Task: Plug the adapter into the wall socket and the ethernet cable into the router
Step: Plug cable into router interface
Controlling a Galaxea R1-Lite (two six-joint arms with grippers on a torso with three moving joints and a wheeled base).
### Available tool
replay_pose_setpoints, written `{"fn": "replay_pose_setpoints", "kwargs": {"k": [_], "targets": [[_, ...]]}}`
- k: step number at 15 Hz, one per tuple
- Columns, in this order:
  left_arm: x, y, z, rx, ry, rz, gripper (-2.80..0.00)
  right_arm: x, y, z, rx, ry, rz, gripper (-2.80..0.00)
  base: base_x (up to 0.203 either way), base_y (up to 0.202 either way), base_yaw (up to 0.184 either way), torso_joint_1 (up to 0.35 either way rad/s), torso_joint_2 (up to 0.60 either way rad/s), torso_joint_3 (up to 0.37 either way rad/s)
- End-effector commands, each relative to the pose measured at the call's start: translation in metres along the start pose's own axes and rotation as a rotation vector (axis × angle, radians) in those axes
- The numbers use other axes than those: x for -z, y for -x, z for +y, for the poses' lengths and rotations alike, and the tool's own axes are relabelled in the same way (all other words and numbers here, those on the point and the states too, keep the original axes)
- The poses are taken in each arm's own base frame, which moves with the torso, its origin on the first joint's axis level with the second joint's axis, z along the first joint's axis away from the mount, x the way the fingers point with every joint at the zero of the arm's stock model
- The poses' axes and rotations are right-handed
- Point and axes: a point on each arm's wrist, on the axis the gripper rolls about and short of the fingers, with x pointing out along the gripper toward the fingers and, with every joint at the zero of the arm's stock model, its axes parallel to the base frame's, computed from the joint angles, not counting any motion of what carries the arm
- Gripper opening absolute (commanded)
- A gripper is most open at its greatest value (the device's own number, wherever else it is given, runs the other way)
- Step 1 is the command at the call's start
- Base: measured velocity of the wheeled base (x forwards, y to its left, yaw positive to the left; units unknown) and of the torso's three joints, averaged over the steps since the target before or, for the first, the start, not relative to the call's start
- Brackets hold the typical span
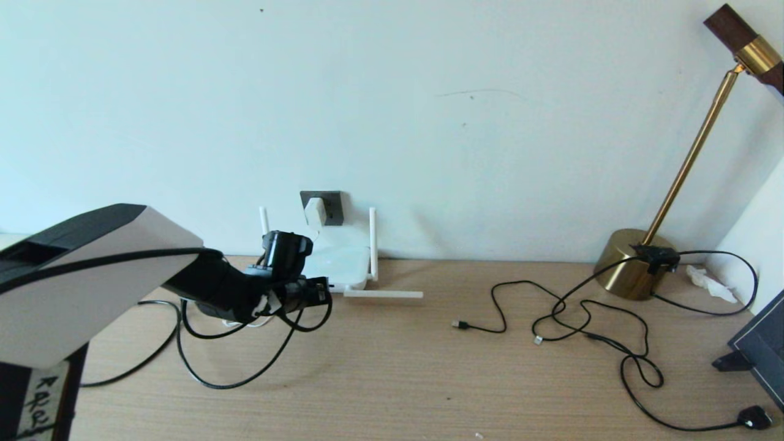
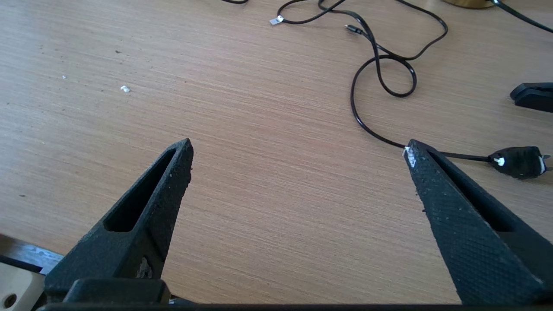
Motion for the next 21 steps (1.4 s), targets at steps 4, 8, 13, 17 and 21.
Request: {"fn": "replay_pose_setpoints", "kwargs": {"k": [4, 8, 13, 17, 21], "targets": [[0.009, 0.005, 0.003, -0.010, -0.007, 0.031, -2.80, -0.001, -0.002, 0.000, 0.002, 0.000, 0.033, 0.00, 0.000, 0.000, 0.000, 0.000, 0.00, 0.000], [0.007, 0.012, 0.005, -0.008, -0.015, 0.026, -2.80, -0.001, -0.003, 0.000, 0.002, 0.001, 0.042, 0.00, 0.000, 0.000, 0.000, 0.000, 0.00, 0.000], [0.006, 0.013, 0.004, -0.008, -0.014, 0.020, -2.80, -0.001, -0.003, 0.000, 0.073, -0.021, 0.049, 0.00, 0.000, 0.000, 0.000, 0.000, 0.00, 0.000], [0.002, 0.016, 0.002, 0.004, -0.012, -0.008, -2.80, 0.000, 0.000, 0.000, 0.058, -0.013, 0.002, 0.00, 0.000, 0.000, 0.000, 0.000, 0.00, 0.000], [0.001, 0.021, 0.000, 0.005, -0.014, -0.017, -2.80, 0.000, 0.000, 0.000, 0.066, -0.027, -0.007, 0.00, 0.000, 0.000, 0.000, 0.000, 0.00, 0.000]]}}
